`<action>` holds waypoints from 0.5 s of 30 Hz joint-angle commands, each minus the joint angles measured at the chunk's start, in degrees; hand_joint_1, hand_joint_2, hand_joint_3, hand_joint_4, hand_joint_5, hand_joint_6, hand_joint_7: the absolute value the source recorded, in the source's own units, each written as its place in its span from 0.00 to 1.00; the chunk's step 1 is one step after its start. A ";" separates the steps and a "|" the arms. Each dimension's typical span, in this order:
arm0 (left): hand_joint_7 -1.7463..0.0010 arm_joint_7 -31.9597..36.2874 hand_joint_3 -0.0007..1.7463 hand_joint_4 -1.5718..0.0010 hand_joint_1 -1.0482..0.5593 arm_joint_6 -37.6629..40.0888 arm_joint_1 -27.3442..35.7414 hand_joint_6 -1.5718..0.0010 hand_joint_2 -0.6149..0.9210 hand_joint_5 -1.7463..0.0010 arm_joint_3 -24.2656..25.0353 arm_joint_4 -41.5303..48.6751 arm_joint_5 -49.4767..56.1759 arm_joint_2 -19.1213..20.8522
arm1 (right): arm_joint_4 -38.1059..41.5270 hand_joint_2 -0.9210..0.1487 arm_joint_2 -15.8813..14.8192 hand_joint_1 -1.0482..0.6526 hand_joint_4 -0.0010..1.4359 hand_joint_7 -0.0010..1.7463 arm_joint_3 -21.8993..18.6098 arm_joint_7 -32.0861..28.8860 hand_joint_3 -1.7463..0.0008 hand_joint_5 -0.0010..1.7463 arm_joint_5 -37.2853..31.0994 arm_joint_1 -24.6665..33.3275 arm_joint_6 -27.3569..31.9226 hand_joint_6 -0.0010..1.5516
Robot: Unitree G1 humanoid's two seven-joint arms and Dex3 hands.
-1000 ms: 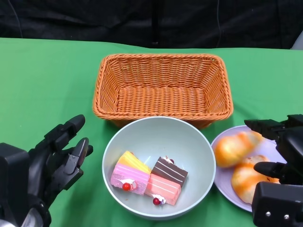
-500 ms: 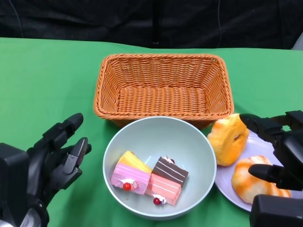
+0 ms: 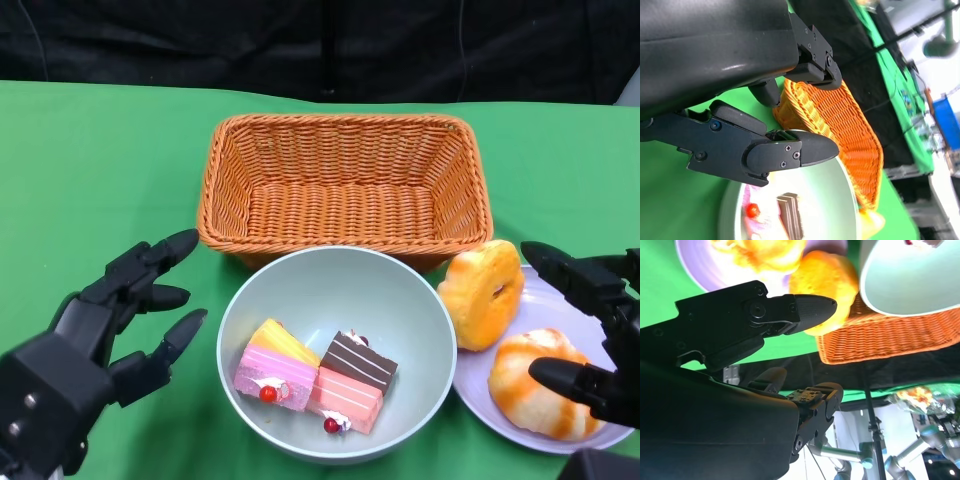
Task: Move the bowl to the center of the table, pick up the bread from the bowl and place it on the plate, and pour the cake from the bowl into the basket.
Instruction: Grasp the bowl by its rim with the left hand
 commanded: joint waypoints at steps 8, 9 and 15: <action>0.72 -3.21 0.15 0.97 0.33 -23.72 -1.22 0.80 1.00 0.29 1.26 4.94 8.25 13.18 | 1.54 0.00 3.55 0.29 0.18 0.05 -1.86 -5.74 0.83 0.44 7.00 4.90 -7.15 0.28; 0.69 -3.55 0.12 0.98 0.34 -25.95 -1.07 0.81 1.00 0.29 1.55 5.26 8.67 14.47 | 1.93 0.00 3.89 0.29 0.18 0.05 -1.78 -6.02 0.84 0.44 7.34 4.95 -7.53 0.29; 0.65 -4.36 0.04 1.00 0.36 -36.77 0.75 0.80 0.99 0.31 2.61 5.00 10.43 19.73 | 2.98 0.00 5.05 0.30 0.18 0.05 -1.54 -6.58 0.84 0.44 7.79 4.61 -8.53 0.29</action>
